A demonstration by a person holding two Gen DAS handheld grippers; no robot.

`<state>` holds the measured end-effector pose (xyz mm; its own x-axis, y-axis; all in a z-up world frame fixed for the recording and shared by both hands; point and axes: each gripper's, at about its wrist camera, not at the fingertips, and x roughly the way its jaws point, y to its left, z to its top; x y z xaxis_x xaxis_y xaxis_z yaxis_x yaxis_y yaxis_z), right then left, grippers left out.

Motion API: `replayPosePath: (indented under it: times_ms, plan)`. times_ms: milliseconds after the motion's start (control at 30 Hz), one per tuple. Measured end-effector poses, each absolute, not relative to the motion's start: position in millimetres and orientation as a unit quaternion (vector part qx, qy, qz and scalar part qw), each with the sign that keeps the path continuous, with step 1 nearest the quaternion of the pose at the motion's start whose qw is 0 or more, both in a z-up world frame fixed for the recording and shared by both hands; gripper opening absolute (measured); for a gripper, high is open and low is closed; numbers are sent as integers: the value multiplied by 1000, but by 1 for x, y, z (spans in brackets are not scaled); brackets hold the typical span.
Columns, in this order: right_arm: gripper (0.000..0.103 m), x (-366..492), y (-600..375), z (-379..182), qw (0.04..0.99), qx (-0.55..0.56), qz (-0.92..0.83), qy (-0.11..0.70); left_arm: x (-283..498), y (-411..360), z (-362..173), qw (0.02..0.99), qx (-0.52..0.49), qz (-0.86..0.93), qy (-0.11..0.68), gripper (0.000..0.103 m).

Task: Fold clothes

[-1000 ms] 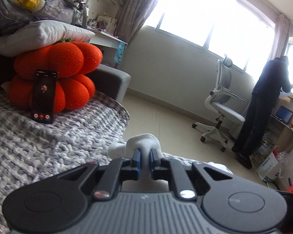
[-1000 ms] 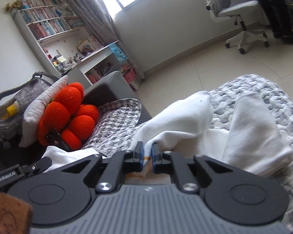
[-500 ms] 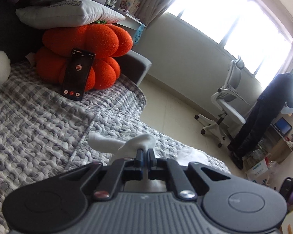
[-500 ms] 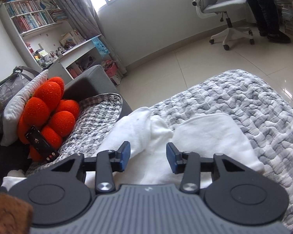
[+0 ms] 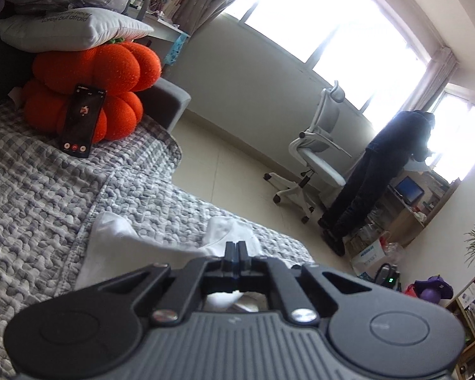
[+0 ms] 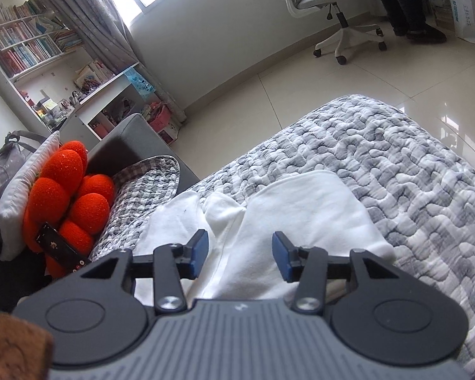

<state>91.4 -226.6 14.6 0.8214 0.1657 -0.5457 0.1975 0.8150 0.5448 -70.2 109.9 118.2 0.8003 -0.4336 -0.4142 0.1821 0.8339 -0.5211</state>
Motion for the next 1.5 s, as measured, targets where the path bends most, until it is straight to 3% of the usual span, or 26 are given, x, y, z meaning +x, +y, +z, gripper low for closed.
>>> replayPosePath:
  times_ms: [333,433,500,667,867,1233,1333,1400,1500]
  plan:
    - [52,85,-232,12,900,300,-16,316,-34,100,90,905,-219,-165,326,3]
    - [53,84,-234,10,894,311,-10,324,-14,94,77,902,-211,-154,345,21]
    - [54,82,-237,8,887,323,-3,330,2,91,68,897,-217,-155,353,39]
    - [54,79,-237,-2,860,368,25,351,52,90,41,878,-259,-153,372,49]
    - [54,84,-231,-14,841,386,37,378,110,79,-7,832,-332,-149,419,49]
    - [54,102,-230,-27,835,422,6,352,151,55,-50,780,-432,-150,429,48]
    - [35,103,-230,-28,840,424,-13,340,151,51,-60,763,-468,-149,420,41]
    - [15,103,-230,-28,842,423,-23,334,150,47,-63,759,-482,-145,412,22]
    - [9,96,-235,-23,851,414,-32,320,147,43,-66,756,-497,-143,402,4]
